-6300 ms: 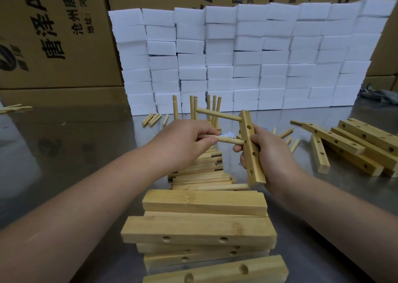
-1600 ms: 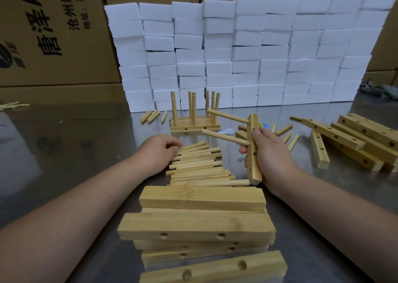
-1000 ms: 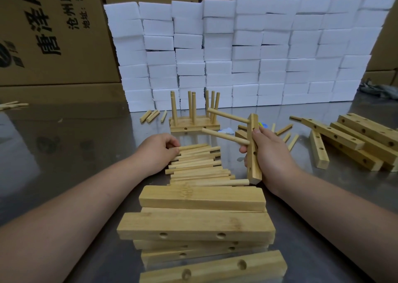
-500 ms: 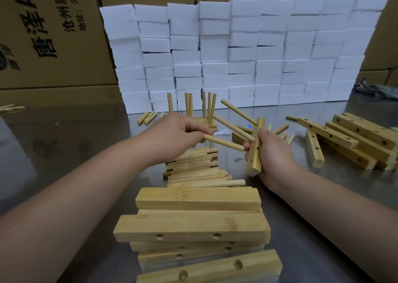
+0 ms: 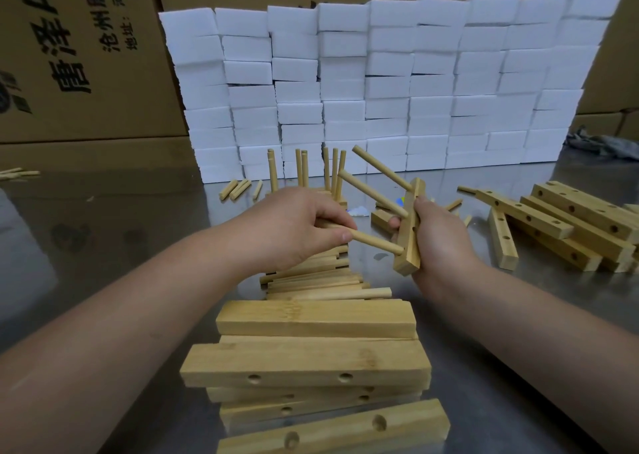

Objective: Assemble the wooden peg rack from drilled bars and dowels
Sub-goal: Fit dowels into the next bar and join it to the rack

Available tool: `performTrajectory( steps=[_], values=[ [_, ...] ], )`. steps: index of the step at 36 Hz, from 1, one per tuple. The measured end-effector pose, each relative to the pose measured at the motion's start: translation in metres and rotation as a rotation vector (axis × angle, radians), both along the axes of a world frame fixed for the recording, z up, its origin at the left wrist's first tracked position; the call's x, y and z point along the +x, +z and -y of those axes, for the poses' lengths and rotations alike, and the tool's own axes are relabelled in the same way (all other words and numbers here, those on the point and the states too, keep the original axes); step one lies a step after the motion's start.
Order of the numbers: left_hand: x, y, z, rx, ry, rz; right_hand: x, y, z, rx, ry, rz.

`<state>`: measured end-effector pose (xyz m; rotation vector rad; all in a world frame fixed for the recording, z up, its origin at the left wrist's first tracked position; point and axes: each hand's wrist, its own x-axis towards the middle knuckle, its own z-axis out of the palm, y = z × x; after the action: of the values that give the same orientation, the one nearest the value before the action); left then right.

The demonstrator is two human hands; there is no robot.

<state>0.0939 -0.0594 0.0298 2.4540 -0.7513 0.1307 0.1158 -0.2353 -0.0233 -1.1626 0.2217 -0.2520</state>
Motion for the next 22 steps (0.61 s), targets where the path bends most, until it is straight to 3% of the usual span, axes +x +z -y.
performTrajectory(
  steps=[22],
  values=[
    [-0.017, 0.007, 0.007, 0.190, -0.066, 0.115, -0.016, 0.015, -0.008, 0.054, 0.053, 0.123]
  ],
)
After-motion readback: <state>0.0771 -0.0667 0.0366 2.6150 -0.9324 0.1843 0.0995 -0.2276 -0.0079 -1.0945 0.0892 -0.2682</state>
